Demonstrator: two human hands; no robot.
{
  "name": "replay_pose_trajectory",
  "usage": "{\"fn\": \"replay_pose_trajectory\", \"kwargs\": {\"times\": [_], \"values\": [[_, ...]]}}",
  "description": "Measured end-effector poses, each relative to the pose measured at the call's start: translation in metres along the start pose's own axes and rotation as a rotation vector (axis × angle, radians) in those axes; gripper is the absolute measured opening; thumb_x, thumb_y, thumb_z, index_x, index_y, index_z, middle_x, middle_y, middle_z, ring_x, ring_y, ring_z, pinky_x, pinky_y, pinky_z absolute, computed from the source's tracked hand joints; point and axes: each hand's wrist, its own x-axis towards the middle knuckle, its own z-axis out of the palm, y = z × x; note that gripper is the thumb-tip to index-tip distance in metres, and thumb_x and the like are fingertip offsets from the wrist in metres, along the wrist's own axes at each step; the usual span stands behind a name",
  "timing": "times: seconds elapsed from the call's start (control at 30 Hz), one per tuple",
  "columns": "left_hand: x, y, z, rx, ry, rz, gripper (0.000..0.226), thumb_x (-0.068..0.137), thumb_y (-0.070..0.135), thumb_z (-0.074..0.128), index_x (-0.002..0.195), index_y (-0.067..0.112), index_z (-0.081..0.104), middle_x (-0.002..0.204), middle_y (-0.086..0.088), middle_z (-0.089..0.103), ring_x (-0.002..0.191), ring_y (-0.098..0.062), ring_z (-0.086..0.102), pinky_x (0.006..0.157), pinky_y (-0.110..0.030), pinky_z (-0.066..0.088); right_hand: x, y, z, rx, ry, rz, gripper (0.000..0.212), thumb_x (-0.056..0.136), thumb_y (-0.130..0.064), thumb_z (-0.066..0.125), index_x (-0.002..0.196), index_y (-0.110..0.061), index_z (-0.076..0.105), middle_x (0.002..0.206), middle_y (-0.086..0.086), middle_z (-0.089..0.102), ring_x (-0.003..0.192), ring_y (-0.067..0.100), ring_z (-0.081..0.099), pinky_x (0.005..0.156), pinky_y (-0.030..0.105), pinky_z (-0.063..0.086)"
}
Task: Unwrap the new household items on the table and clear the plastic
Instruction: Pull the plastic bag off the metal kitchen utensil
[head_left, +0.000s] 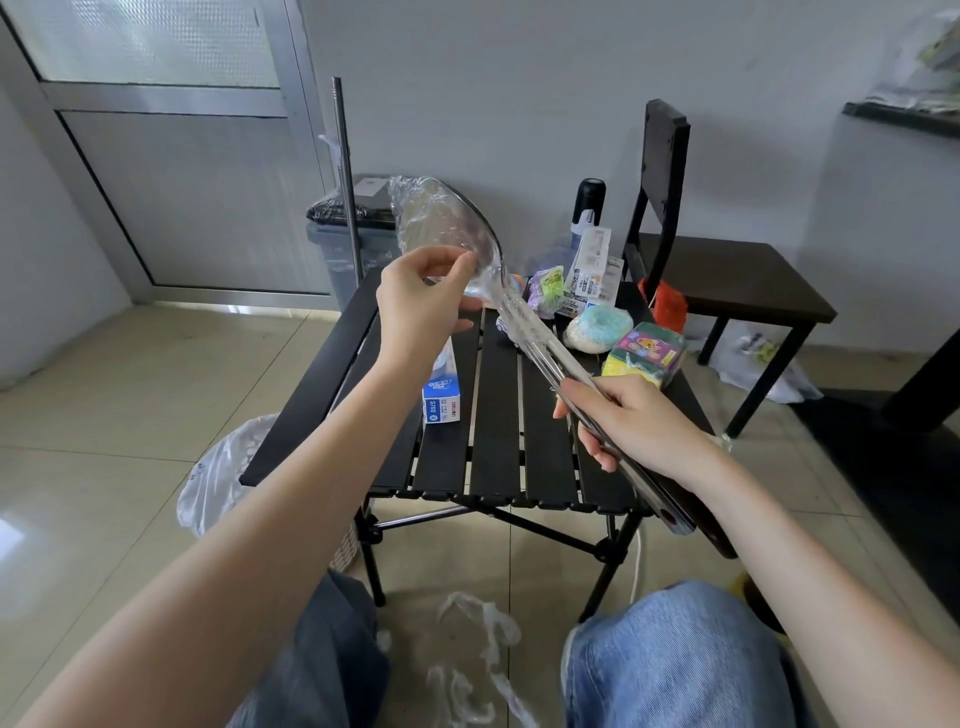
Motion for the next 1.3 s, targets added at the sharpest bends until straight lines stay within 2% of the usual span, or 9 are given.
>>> {"fn": "replay_pose_trajectory", "kwargs": {"times": [0.43, 0.6, 0.63, 0.73, 0.87, 1.0, 1.1, 1.23, 1.3], "values": [[-0.005, 0.001, 0.001, 0.1, -0.07, 0.084, 0.01, 0.089, 0.028, 0.065, 0.091, 0.018, 0.068, 0.083, 0.003, 0.067, 0.06, -0.008, 0.068, 0.05, -0.017, 0.049, -0.001, 0.005, -0.002, 0.048, -0.026, 0.008, 0.038, 0.101, -0.036, 0.045, 0.089, -0.005, 0.065, 0.053, 0.008, 0.054, 0.044, 0.024, 0.049, 0.055, 0.032, 0.043], [-0.004, -0.006, -0.003, 0.155, -0.094, 0.14, 0.008, 0.092, 0.03, 0.06, 0.084, 0.029, 0.059, 0.085, -0.019, 0.067, 0.071, -0.033, 0.064, 0.063, -0.044, 0.053, -0.001, 0.009, -0.005, 0.1, -0.061, 0.032, 0.04, 0.101, -0.036, 0.043, 0.092, -0.004, 0.065, 0.055, 0.011, 0.053, 0.046, 0.023, 0.047, 0.058, 0.035, 0.042], [-0.003, -0.009, -0.005, 0.144, -0.058, 0.148, 0.007, 0.092, 0.03, 0.059, 0.085, 0.027, 0.057, 0.089, -0.021, 0.065, 0.067, -0.028, 0.061, 0.063, -0.046, 0.051, -0.001, 0.01, -0.005, 0.119, -0.066, 0.044, 0.04, 0.101, -0.036, 0.043, 0.092, -0.004, 0.065, 0.056, 0.012, 0.053, 0.047, 0.024, 0.047, 0.057, 0.034, 0.042], [0.007, -0.015, -0.014, 0.079, 0.133, 0.144, 0.018, 0.091, 0.029, 0.061, 0.106, 0.023, 0.053, 0.112, -0.008, 0.057, 0.066, 0.003, 0.056, 0.074, -0.03, 0.053, -0.002, 0.014, -0.008, 0.173, -0.075, 0.065, 0.04, 0.101, -0.035, 0.043, 0.091, -0.002, 0.064, 0.056, 0.013, 0.053, 0.046, 0.025, 0.047, 0.051, 0.03, 0.043], [0.025, -0.013, -0.027, 0.164, 0.121, 0.09, 0.04, 0.092, 0.032, 0.06, 0.129, 0.017, 0.054, 0.118, 0.006, 0.058, 0.084, 0.006, 0.057, 0.084, -0.013, 0.045, -0.004, 0.015, -0.012, 0.184, -0.105, 0.074, 0.04, 0.101, -0.034, 0.042, 0.089, -0.002, 0.064, 0.053, 0.012, 0.051, 0.044, 0.023, 0.045, 0.05, 0.03, 0.041], [0.028, -0.009, -0.027, 0.201, 0.134, 0.183, 0.018, 0.088, 0.026, 0.067, 0.103, 0.017, 0.071, 0.09, 0.012, 0.069, 0.071, 0.013, 0.059, 0.075, -0.009, 0.048, -0.005, 0.012, -0.012, 0.172, -0.153, 0.08, 0.042, 0.102, -0.032, 0.041, 0.09, 0.001, 0.063, 0.053, 0.013, 0.05, 0.043, 0.023, 0.045, 0.048, 0.027, 0.041], [0.031, -0.009, -0.028, 0.198, 0.195, 0.196, 0.007, 0.086, 0.025, 0.067, 0.088, 0.023, 0.074, 0.078, 0.018, 0.068, 0.077, -0.003, 0.066, 0.081, -0.03, 0.055, -0.005, 0.012, -0.013, 0.183, -0.172, 0.095, 0.042, 0.101, -0.033, 0.042, 0.09, 0.001, 0.063, 0.053, 0.014, 0.049, 0.042, 0.023, 0.045, 0.048, 0.028, 0.04], [0.03, -0.01, -0.03, 0.289, 0.221, 0.227, 0.011, 0.089, 0.022, 0.063, 0.087, 0.018, 0.073, 0.078, 0.014, 0.066, 0.071, 0.013, 0.056, 0.072, -0.002, 0.04, -0.005, 0.01, -0.016, 0.169, -0.188, 0.126, 0.044, 0.101, -0.035, 0.042, 0.092, 0.003, 0.063, 0.052, 0.012, 0.051, 0.042, 0.024, 0.046, 0.047, 0.028, 0.04], [0.028, -0.014, -0.032, 0.345, 0.252, 0.263, 0.014, 0.09, 0.023, 0.061, 0.084, 0.015, 0.071, 0.078, 0.011, 0.065, 0.067, 0.013, 0.054, 0.067, -0.005, 0.037, -0.003, 0.007, -0.018, 0.132, -0.18, 0.137, 0.045, 0.101, -0.036, 0.043, 0.092, 0.002, 0.063, 0.053, 0.011, 0.053, 0.043, 0.024, 0.047, 0.048, 0.028, 0.04]]}}
